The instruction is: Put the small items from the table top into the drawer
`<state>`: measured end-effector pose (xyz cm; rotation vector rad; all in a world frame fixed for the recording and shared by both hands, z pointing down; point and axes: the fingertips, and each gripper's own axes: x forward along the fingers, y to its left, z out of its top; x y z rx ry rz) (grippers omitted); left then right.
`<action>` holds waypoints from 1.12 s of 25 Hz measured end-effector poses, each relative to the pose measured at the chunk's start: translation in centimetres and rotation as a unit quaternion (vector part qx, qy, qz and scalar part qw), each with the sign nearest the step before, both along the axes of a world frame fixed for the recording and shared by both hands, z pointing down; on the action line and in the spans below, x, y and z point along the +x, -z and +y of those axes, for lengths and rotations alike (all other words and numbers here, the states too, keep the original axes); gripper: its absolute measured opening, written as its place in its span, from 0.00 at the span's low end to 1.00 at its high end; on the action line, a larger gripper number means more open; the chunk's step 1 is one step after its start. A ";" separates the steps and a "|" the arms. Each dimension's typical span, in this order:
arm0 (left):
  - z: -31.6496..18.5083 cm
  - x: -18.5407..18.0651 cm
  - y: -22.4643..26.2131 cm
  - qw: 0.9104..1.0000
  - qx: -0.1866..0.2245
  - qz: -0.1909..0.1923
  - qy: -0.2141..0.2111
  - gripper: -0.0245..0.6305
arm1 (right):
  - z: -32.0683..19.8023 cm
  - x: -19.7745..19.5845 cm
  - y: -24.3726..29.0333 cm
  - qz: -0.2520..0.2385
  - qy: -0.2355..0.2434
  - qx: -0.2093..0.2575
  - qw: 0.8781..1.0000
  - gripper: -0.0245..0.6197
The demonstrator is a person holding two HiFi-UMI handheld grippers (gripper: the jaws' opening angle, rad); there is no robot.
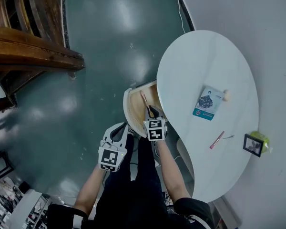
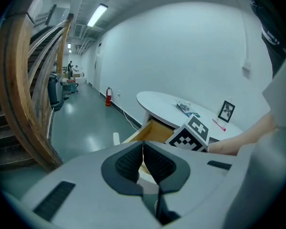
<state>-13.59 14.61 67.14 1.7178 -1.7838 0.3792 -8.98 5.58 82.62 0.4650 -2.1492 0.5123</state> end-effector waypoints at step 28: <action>-0.4 -0.8 3.1 1.000 0.019 -0.016 -0.001 0.07 | 0.5 0.6 6.6 -0.069 -0.020 0.007 0.997 0.10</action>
